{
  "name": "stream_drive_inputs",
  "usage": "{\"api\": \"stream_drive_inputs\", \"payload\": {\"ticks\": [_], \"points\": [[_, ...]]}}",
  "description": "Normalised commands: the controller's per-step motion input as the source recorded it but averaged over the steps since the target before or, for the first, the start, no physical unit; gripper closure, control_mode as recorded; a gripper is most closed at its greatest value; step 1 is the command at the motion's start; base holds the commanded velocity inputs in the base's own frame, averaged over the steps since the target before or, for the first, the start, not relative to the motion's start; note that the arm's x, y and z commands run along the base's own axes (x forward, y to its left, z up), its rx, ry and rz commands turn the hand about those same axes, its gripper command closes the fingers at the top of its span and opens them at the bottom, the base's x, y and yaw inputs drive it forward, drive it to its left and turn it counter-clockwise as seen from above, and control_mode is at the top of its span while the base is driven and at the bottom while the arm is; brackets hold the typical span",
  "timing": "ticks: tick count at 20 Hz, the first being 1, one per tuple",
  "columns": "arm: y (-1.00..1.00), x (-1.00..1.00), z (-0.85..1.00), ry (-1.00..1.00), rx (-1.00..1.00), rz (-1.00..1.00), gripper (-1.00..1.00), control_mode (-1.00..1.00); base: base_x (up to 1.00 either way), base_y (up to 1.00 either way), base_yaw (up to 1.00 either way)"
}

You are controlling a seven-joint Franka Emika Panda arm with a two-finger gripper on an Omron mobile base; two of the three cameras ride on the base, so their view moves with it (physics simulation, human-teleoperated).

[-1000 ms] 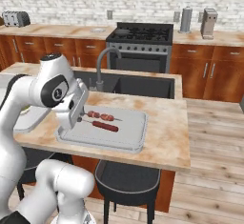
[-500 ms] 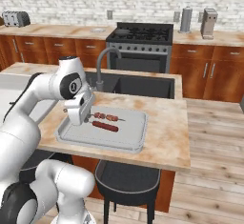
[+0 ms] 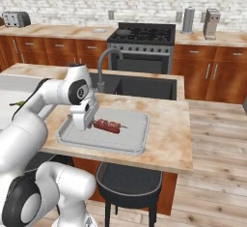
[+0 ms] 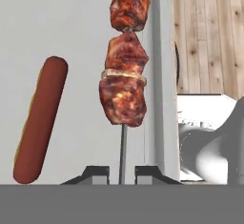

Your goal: Place the cold items (banana and broccoli) from the fridge in one tupperware on the dining counter. Place the warm items (kebab skewer and hot dog) in the stove area in another tupperware.

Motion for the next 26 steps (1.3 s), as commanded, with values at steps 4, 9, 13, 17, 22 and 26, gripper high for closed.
{"api": "stream_drive_inputs", "payload": {"ticks": [4, 9, 13, 17, 22, 26], "points": [[0.0, 0.11, -0.27, 0.0, 0.0, 0.0, 1.0, -1.0, 0.0, 0.0, 0.0], [0.0, 0.15, -0.23, 0.0, 0.02, 0.0, 1.0, -1.0, 0.0, 0.0, 0.0], [0.0, 0.15, -0.22, 0.0, 0.01, 0.0, 1.0, -1.0, 0.0, 0.0, 0.0], [0.0, 0.14, -0.25, 0.02, 0.0, 0.0, 1.0, -1.0, 0.0, 0.0, 0.0], [0.0, 0.14, -0.26, 0.04, 0.0, 0.0, 1.0, -1.0, 0.0, 0.0, 0.0], [0.0, 0.13, -0.27, 0.05, 0.0, 0.0, 1.0, -1.0, 0.0, 0.0, 0.0]]}}
